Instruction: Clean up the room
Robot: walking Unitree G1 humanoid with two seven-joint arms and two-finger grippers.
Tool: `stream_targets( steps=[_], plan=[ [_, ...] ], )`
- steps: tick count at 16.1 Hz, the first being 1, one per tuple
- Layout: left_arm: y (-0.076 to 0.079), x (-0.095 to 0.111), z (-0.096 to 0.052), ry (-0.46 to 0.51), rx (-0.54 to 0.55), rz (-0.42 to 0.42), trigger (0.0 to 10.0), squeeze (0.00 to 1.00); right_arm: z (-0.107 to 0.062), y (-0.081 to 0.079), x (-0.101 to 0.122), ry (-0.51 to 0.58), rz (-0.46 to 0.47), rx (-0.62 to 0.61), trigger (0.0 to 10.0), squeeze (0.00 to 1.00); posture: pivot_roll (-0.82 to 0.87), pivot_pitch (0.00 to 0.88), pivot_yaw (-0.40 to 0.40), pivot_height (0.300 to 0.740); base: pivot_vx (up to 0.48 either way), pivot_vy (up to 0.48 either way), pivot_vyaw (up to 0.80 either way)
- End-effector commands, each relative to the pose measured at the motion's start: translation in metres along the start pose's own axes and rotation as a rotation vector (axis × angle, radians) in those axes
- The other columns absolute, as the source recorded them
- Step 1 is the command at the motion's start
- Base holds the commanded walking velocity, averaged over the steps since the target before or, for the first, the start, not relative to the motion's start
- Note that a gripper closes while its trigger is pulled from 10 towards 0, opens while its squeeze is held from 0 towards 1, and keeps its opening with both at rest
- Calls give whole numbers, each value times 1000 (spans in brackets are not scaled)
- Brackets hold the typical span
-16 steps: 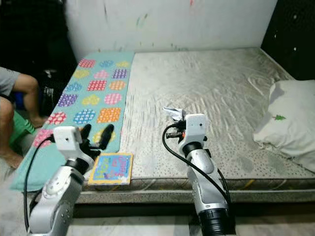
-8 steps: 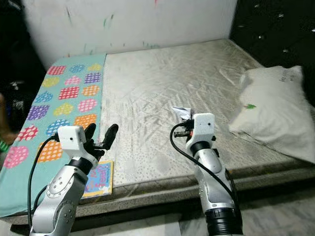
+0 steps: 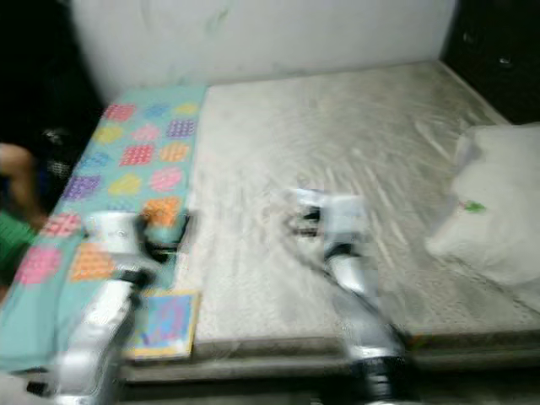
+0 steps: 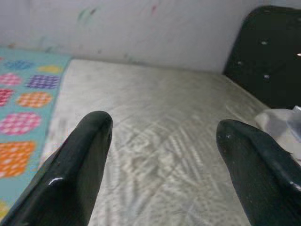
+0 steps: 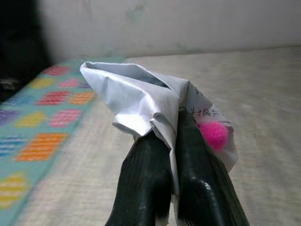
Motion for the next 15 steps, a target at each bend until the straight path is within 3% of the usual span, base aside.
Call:
stream_targets(
  steps=[1,5,8,12,15],
  plan=[
    [-17,1,-4,-4,44,34,10000,0,4,-15,1,9,12,34,10000,0,-140,13,97,740,0,0,0],
    [-21,-5,-2,-29,89,48,10000,0,4,-15,0,6,-12,48,10000,0,-141,0,101,740,0,0,0],
    [-27,-5,-2,-42,38,130,10000,0,13,-22,11,1,-32,119,10000,0,-151,0,114,740,0,0,0],
    [-41,-6,0,-68,75,204,10000,0,15,-21,7,-54,-76,136,10000,0,-155,0,120,740,0,0,0],
    [-42,-5,1,-64,77,212,10000,0,15,-20,7,-60,-78,135,10000,0,-155,0,120,740,0,0,0]
  ],
)
Point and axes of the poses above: a point about 5 cm out from each wrist's last joint towards the gripper, its own z axis pointing out of the wrist towards the gripper, its own x axis along the axis of the wrist's last joint, y = z × x, the point moved 5 cm from there along z, pointing out of the wrist towards the gripper, and after that the axes turned 14 degrees about z, right-handed, at the moved point
